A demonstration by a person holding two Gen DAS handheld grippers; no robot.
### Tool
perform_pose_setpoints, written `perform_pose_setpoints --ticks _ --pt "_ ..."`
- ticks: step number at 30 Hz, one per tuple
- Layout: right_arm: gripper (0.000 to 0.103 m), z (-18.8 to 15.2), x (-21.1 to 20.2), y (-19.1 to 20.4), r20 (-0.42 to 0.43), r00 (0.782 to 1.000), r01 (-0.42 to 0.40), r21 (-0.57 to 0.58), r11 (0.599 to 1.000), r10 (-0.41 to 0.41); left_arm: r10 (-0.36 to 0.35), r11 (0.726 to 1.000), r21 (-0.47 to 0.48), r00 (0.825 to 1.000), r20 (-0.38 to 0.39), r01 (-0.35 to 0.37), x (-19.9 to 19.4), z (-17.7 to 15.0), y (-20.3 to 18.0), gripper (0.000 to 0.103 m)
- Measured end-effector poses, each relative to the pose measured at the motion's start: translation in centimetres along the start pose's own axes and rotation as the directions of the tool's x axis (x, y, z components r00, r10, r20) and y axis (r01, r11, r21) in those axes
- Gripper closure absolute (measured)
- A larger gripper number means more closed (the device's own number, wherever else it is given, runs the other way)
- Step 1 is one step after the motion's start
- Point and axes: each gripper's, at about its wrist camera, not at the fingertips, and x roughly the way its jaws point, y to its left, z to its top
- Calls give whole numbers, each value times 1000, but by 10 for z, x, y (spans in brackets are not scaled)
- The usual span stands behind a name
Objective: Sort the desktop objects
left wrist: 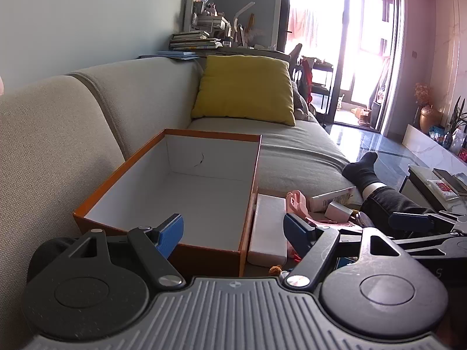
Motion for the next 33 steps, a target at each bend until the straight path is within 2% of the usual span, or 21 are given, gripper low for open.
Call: perform_pose_setpoints --ticks 33 --pt "3 -5 3 -2 -33 999 0 11 1000 1 7 1000 -1 1000 -31 -7 4 -2 -1 14"
